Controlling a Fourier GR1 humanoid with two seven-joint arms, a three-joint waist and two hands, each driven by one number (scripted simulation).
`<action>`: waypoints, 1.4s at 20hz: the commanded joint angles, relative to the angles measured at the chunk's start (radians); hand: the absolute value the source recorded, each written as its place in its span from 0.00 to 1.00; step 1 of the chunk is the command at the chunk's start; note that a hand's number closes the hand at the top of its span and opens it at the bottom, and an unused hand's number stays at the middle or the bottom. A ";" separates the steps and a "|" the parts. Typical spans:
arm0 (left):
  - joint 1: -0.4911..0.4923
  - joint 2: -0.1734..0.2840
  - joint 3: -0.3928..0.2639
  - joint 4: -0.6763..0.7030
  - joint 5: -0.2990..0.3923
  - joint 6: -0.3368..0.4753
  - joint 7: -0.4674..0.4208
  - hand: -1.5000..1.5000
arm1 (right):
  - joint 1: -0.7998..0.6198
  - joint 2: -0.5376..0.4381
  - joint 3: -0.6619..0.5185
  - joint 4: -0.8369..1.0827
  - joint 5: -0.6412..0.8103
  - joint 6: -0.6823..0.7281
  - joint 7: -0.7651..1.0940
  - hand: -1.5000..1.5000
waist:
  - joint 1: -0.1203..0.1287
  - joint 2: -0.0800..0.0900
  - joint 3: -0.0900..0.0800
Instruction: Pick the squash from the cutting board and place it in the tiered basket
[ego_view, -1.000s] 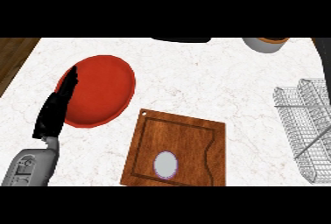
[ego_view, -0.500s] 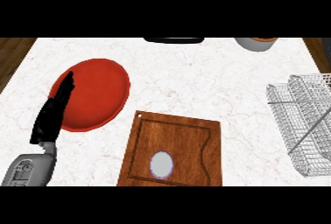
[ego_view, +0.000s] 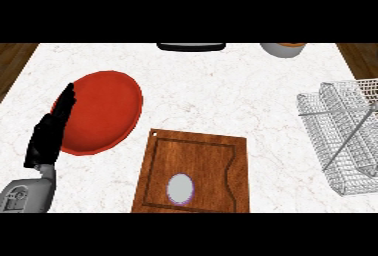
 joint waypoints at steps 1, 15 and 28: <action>0.055 0.008 -0.001 -0.069 0.001 -0.009 0.018 0.50 | 0.036 0.007 -0.043 -0.047 -0.024 0.066 0.153 1.00 | -0.002 -0.005 0.001; 0.046 0.019 0.028 -0.022 0.009 -0.021 -0.013 0.50 | 0.284 0.171 -0.290 -0.382 -0.206 -0.133 0.099 0.00 | -0.021 -0.003 0.002; 0.007 -0.019 0.003 -0.029 -0.023 0.009 0.028 0.50 | 0.362 0.308 -0.221 -0.785 -0.015 -0.245 0.078 0.00 | -0.011 0.000 0.000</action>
